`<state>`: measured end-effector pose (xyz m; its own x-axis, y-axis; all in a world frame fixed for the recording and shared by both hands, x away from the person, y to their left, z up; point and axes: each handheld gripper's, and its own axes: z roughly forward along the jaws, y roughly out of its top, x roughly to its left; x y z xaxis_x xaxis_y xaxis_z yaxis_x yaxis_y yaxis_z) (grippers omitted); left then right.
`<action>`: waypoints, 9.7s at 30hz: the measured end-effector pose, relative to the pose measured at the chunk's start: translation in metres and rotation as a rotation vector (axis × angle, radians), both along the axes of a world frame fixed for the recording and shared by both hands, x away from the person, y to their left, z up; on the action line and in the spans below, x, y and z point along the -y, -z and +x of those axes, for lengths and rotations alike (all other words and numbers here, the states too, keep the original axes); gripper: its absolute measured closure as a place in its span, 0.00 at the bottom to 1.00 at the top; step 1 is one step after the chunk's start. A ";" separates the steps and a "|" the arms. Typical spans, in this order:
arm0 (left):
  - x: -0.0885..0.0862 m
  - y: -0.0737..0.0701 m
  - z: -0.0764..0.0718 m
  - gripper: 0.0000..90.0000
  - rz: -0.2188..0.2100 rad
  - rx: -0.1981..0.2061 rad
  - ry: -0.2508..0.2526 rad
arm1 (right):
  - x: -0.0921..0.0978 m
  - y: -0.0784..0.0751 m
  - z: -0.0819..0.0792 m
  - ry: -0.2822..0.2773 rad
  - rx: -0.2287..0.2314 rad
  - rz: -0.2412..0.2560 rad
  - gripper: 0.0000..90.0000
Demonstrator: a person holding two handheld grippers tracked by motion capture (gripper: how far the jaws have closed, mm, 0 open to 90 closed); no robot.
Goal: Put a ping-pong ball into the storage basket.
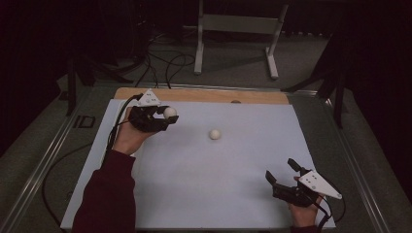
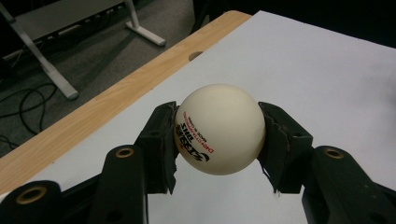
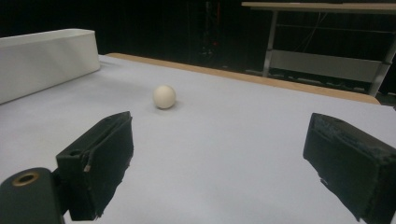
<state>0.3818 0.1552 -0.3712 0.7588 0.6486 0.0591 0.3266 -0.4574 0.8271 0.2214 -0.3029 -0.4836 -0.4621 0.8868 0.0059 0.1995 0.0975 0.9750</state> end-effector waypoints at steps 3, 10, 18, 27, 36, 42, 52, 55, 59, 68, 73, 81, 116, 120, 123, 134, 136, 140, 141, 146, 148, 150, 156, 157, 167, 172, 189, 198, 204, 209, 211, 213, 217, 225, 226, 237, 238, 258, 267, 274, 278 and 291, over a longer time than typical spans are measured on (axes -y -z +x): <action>-0.002 0.000 0.000 0.57 -0.005 -0.001 -0.007 | 0.000 0.000 0.000 0.000 0.000 0.000 0.09; -0.008 0.000 0.000 0.57 -0.003 0.002 -0.019 | 0.000 0.000 0.000 0.000 0.000 0.000 0.09; -0.014 0.001 0.000 0.57 -0.004 0.000 -0.032 | 0.000 0.000 0.000 0.000 0.001 0.000 0.09; -0.020 0.004 0.000 0.57 -0.001 -0.004 -0.048 | 0.000 0.000 0.000 -0.002 0.002 0.000 0.09; -0.026 0.009 -0.001 0.57 0.009 -0.011 -0.063 | 0.000 0.000 0.000 -0.003 -0.001 -0.001 0.09; -0.029 0.014 -0.001 0.57 0.017 -0.018 -0.070 | 0.000 0.000 0.000 -0.002 0.001 0.001 0.09; -0.037 0.020 -0.003 0.57 0.019 -0.028 -0.090 | 0.000 0.000 0.000 -0.001 -0.001 0.001 0.09; -0.041 0.021 -0.003 0.57 0.014 -0.031 -0.101 | 0.000 0.000 0.000 -0.001 -0.001 0.000 0.09; -0.046 0.022 -0.004 0.57 0.007 -0.033 -0.113 | 0.000 0.001 0.000 0.000 -0.003 -0.001 0.09; -0.054 0.030 -0.006 0.57 -0.005 -0.048 -0.131 | -0.001 0.001 0.001 0.000 -0.005 0.000 0.09; -0.059 0.037 -0.008 0.57 -0.012 -0.057 -0.153 | -0.001 0.001 0.001 0.000 -0.005 0.000 0.09; -0.066 0.038 -0.011 0.57 -0.009 -0.053 -0.175 | -0.001 0.001 0.001 0.001 -0.004 -0.002 0.09; -0.114 0.041 -0.040 0.57 -0.059 -0.004 -0.293 | -0.002 0.001 0.001 0.003 -0.007 -0.003 0.09; -0.118 0.042 -0.042 0.57 -0.068 -0.002 -0.300 | -0.002 0.002 0.001 0.002 -0.006 -0.002 0.09; -0.120 0.043 -0.044 0.57 -0.070 0.001 -0.304 | -0.002 0.002 0.001 0.002 -0.006 -0.002 0.09; -0.128 0.045 -0.049 0.57 -0.083 0.001 -0.322 | -0.002 0.001 0.001 0.001 -0.007 -0.006 0.09; -0.131 0.046 -0.051 0.57 -0.088 -0.001 -0.323 | -0.002 0.001 0.001 0.002 -0.006 -0.004 0.09; -0.134 0.047 -0.051 0.57 -0.101 -0.004 -0.326 | -0.002 0.001 0.001 0.004 -0.004 -0.004 0.09; -0.135 0.047 -0.051 0.57 -0.097 -0.004 -0.326 | -0.002 0.001 0.001 0.003 -0.004 -0.005 0.09; -0.137 0.049 -0.051 0.57 -0.100 -0.008 -0.328 | -0.001 0.001 0.001 0.003 -0.004 -0.007 0.09; -0.137 0.049 -0.052 0.57 -0.105 -0.011 -0.324 | -0.001 0.001 0.001 0.004 -0.004 -0.007 0.09; -0.137 0.049 -0.052 0.57 -0.106 -0.012 -0.321 | -0.001 0.001 0.001 0.004 -0.004 -0.008 0.09; -0.135 0.049 -0.053 0.50 -0.132 -0.007 -0.316 | -0.002 0.001 0.001 0.002 -0.005 -0.008 0.09; -0.134 0.049 -0.053 0.37 -0.143 -0.003 -0.315 | -0.002 0.001 0.001 0.001 -0.006 -0.009 0.09; -0.129 0.045 -0.052 0.01 -0.167 -0.001 -0.322 | -0.002 0.001 0.002 -0.002 -0.005 -0.008 0.09; -0.128 0.042 -0.053 0.01 -0.184 0.010 -0.315 | -0.001 0.001 0.002 -0.002 -0.006 -0.009 0.09; -0.107 0.035 -0.053 0.01 -0.188 0.025 -0.262 | -0.002 0.001 0.003 -0.005 -0.005 -0.007 0.09; -0.094 0.034 -0.050 0.01 -0.183 0.027 -0.241 | -0.001 0.001 0.002 -0.004 -0.004 -0.011 0.09; -0.086 0.036 -0.047 0.01 -0.176 0.018 -0.225 | -0.002 0.001 0.003 -0.007 -0.004 -0.011 0.09; -0.077 0.034 -0.047 0.01 -0.178 0.020 -0.205 | -0.002 0.001 0.002 -0.006 -0.004 -0.013 0.09; -0.074 0.034 -0.047 0.01 -0.175 0.022 -0.195 | -0.002 0.001 0.003 -0.007 -0.003 -0.011 0.09; -0.071 0.033 -0.047 0.01 -0.175 0.021 -0.187 | -0.002 0.001 0.003 -0.008 -0.004 -0.013 0.09; -0.066 0.034 -0.046 0.01 -0.172 0.019 -0.174 | -0.002 0.002 0.003 -0.007 -0.004 -0.014 0.09; -0.050 0.034 -0.046 0.01 -0.154 0.017 -0.143 | -0.001 0.002 0.003 -0.004 -0.003 -0.010 0.09; -0.050 0.034 -0.046 0.01 -0.154 0.017 -0.143 | -0.002 0.001 0.002 -0.005 -0.004 -0.010 0.09; -0.030 0.031 -0.046 0.01 -0.140 0.024 -0.108 | -0.002 0.001 0.002 -0.003 -0.004 -0.011 0.09; -0.027 0.030 -0.046 0.01 -0.137 0.024 -0.104 | -0.002 0.001 0.002 -0.001 -0.005 -0.009 0.09; 0.018 0.030 -0.034 0.01 -0.122 0.009 -0.039 | 0.000 0.001 0.001 0.009 -0.001 -0.006 0.09; 0.038 0.031 -0.026 0.01 -0.140 0.002 -0.014 | 0.000 0.001 0.001 0.008 -0.002 -0.005 0.09; 0.051 0.032 -0.019 0.01 -0.134 -0.005 0.003 | 0.000 0.001 0.001 0.007 0.000 -0.004 0.09; 0.056 0.034 -0.016 0.01 -0.132 -0.007 0.007 | 0.001 0.001 0.001 0.008 0.002 -0.004 0.09; 0.062 0.043 -0.004 0.01 -0.120 -0.017 0.008 | 0.001 0.000 0.001 0.005 0.003 -0.002 0.09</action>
